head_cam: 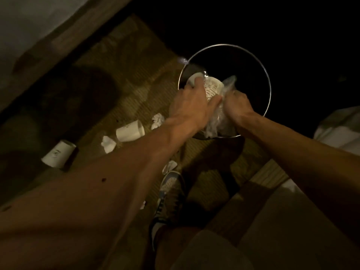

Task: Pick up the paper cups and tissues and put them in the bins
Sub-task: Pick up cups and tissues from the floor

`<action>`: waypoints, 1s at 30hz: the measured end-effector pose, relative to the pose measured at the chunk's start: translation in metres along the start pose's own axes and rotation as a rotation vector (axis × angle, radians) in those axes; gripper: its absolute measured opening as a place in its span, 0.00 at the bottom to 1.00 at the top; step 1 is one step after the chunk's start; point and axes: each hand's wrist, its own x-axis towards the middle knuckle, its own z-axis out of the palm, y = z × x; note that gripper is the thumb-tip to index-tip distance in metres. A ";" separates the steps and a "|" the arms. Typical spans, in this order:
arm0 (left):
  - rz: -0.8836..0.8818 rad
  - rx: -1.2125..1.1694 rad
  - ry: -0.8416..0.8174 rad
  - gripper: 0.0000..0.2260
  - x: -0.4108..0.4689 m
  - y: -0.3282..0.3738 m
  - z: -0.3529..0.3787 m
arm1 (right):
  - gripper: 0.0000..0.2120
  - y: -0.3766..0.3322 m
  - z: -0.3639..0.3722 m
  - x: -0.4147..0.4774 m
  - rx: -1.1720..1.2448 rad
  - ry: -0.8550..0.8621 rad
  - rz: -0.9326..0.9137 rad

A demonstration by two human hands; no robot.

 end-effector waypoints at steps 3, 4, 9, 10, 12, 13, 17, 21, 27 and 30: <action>0.160 0.324 -0.094 0.24 -0.004 -0.015 0.003 | 0.21 0.012 0.003 0.016 -0.110 -0.038 0.057; 0.194 0.369 -0.131 0.21 -0.005 -0.020 0.003 | 0.22 0.012 0.003 0.019 -0.134 -0.048 0.051; 0.225 0.230 -0.077 0.15 -0.008 -0.022 -0.005 | 0.23 -0.004 -0.005 0.022 -0.257 -0.072 -0.083; 0.229 0.182 -0.047 0.14 -0.010 -0.022 -0.009 | 0.22 -0.007 -0.009 0.018 -0.286 -0.081 -0.136; 0.262 0.086 0.023 0.13 -0.016 -0.025 -0.018 | 0.22 -0.010 -0.018 0.011 -0.332 -0.085 -0.233; 0.285 0.042 0.049 0.13 -0.020 -0.027 -0.023 | 0.22 -0.011 -0.023 0.008 -0.367 -0.060 -0.261; 0.328 -0.062 0.082 0.13 -0.038 -0.038 -0.039 | 0.20 -0.012 -0.040 -0.008 -0.503 0.179 -0.368; 0.237 -0.272 0.096 0.09 -0.064 -0.052 -0.052 | 0.13 -0.007 -0.037 -0.053 -0.504 0.334 -0.705; -0.003 -0.289 -0.076 0.08 -0.108 -0.101 -0.031 | 0.04 0.027 0.025 -0.107 -0.527 -0.195 -0.841; -0.157 -0.293 -0.248 0.06 -0.119 -0.137 0.004 | 0.11 0.054 0.069 -0.101 -0.622 -0.414 -0.688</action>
